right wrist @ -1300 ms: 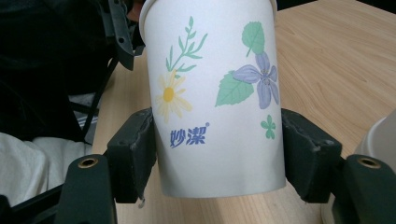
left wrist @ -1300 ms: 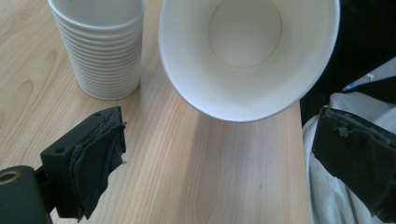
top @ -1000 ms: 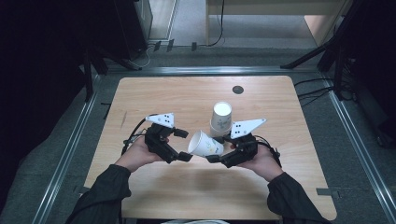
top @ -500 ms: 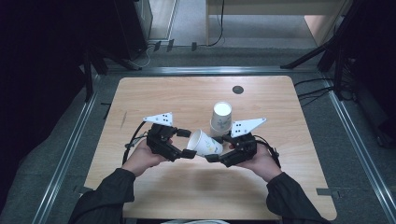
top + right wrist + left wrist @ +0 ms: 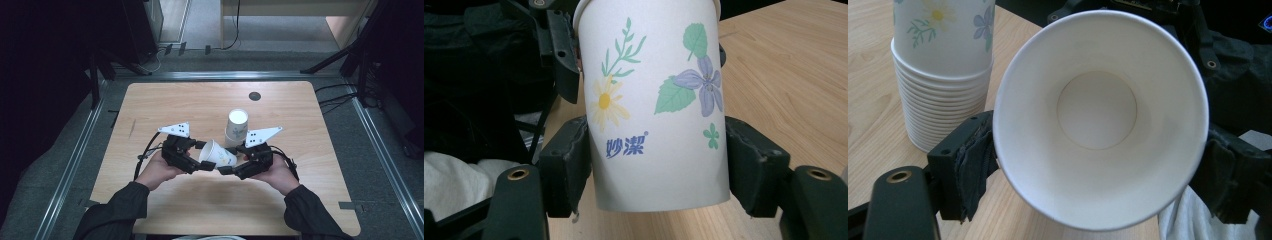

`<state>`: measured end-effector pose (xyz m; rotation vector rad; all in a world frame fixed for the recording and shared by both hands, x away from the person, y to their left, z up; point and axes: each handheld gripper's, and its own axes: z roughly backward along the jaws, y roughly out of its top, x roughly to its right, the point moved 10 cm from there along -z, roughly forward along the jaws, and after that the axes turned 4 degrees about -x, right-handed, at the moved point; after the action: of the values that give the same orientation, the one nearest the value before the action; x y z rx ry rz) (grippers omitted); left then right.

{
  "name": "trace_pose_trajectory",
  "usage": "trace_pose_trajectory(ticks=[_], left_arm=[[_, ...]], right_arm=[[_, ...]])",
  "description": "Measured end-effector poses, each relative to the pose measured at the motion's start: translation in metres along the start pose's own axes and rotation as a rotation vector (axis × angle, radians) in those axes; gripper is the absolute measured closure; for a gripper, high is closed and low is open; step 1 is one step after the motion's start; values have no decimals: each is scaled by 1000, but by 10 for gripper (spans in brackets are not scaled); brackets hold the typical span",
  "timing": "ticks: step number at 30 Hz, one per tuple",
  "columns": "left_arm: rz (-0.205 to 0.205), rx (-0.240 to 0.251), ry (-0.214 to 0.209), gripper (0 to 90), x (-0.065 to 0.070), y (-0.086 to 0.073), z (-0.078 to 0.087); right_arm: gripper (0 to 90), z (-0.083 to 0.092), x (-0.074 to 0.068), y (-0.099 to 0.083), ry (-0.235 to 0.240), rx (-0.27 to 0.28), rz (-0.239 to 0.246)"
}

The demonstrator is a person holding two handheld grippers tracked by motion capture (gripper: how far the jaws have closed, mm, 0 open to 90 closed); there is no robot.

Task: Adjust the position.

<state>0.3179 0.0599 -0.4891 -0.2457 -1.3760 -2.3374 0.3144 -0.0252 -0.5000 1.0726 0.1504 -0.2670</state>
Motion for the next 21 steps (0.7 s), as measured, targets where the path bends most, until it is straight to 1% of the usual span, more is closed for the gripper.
trace_pose_trajectory(ticks=[1, 2, 3, 5, 7, 12, 17, 21], left_arm=[[-6, -2, 2, 160, 0, 0, -1], [-6, -2, 2, 183, 0, 0, -1], [-23, -6, 16, 200, 0, -1, -1], [-18, -4, 11, 201, 0, -1, 0], [-20, -2, 15, 206, 0, 0, 0], [-23, 0, 17, 216, 0, 0, 0], [-19, 2, 7, 220, 1, 1, 0], [-28, 0, 13, 221, 1, 1, 1]], right_arm=[[332, -1, 0, 0, 0, 0, 4], [332, -1, 0, 0, 0, 0, 4], [333, -2, -1, -1, 4, -4, 3], [333, -2, -1, 0, 4, -3, 1], [334, -2, 0, 0, -2, 0, 3], [334, -2, 0, 0, 1, -1, 0], [330, -1, 0, 0, 6, -2, -5], [323, -2, -1, 0, 9, 1, -6]])
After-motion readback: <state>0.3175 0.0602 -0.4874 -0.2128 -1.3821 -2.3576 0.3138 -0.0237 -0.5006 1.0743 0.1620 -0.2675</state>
